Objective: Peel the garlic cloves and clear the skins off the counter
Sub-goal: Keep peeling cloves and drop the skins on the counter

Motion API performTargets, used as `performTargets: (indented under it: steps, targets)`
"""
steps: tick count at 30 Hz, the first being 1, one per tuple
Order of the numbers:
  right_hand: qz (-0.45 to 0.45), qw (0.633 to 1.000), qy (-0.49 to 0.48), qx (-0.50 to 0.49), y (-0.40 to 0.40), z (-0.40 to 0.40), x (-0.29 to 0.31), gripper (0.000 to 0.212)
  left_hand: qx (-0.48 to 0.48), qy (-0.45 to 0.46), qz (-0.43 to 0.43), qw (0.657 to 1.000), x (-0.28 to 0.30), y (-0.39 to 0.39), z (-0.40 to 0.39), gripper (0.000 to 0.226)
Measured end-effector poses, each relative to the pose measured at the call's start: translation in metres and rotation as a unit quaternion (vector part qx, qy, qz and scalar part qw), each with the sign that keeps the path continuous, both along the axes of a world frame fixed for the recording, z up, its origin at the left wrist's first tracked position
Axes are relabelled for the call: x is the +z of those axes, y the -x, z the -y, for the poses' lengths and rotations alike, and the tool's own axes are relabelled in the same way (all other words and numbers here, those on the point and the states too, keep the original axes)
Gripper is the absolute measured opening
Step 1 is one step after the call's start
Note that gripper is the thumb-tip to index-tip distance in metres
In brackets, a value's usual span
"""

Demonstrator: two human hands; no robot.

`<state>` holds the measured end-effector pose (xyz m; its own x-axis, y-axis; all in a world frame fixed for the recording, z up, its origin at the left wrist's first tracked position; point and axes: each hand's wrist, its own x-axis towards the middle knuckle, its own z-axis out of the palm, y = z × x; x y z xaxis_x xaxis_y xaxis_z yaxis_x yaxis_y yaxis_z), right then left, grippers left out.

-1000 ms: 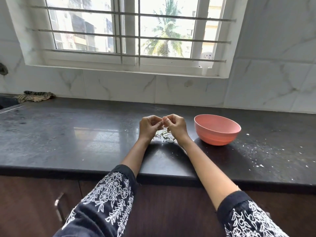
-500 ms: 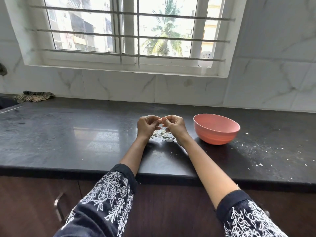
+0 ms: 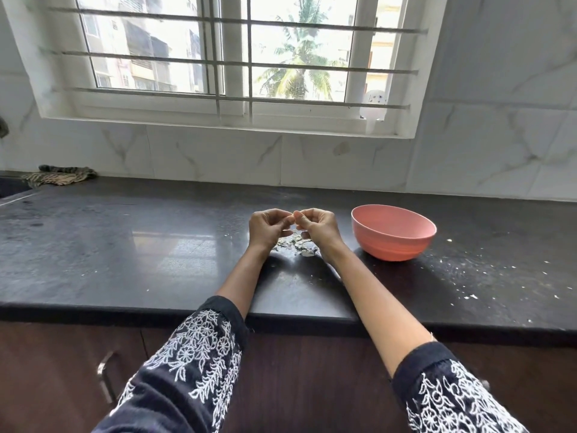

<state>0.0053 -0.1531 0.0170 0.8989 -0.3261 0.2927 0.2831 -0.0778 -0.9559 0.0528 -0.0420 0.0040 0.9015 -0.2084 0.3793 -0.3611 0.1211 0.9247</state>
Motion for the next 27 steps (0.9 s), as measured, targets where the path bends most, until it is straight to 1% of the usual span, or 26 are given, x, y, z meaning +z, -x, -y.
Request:
performTargets:
  steps: [5, 9, 13, 15, 19, 22, 24, 27]
  targets:
    - [-0.005, 1.000, -0.008, 0.009, -0.0006, 0.0003, -0.0004, 0.014, -0.004, 0.008, -0.014, 1.000, -0.0001, 0.0012, 0.0001, 0.015]
    - [0.010, 0.999, -0.004, 0.030, -0.0024, 0.0003, -0.0002, 0.018, -0.012, 0.019, -0.031, 0.999, 0.0002, 0.0026, -0.0010, 0.018]
    - [0.028, 0.999, 0.021, 0.037, -0.0036, -0.0007, -0.0021, 0.022, -0.032, 0.036, -0.044, 0.998, 0.0007, 0.0050, -0.0017, 0.004]
    - [0.032, 0.998, 0.041, 0.020, -0.0054, -0.0011, -0.0038, 0.022, -0.037, 0.050, -0.057, 0.996, 0.0001, 0.0054, -0.0011, 0.007]
    - [0.037, 0.997, 0.072, -0.002, -0.0092, -0.0011, -0.0057, 0.023, -0.061, 0.090, -0.093, 0.990, 0.0015, 0.0076, -0.0019, 0.005]
    - [0.034, 0.996, 0.083, 0.011, -0.0097, -0.0016, -0.0048, 0.023, -0.058, 0.162, -0.133, 0.976, 0.0060, 0.0059, -0.0041, 0.005]
    - [0.032, 0.995, 0.090, 0.014, -0.0099, -0.0011, -0.0054, 0.023, -0.053, 0.194, -0.157, 0.967, 0.0079, 0.0058, -0.0051, 0.005]
    - [0.032, 0.996, 0.084, -0.004, -0.0082, 0.0012, -0.0061, 0.023, -0.054, 0.189, -0.170, 0.966, 0.0070, 0.0079, -0.0043, 0.007]
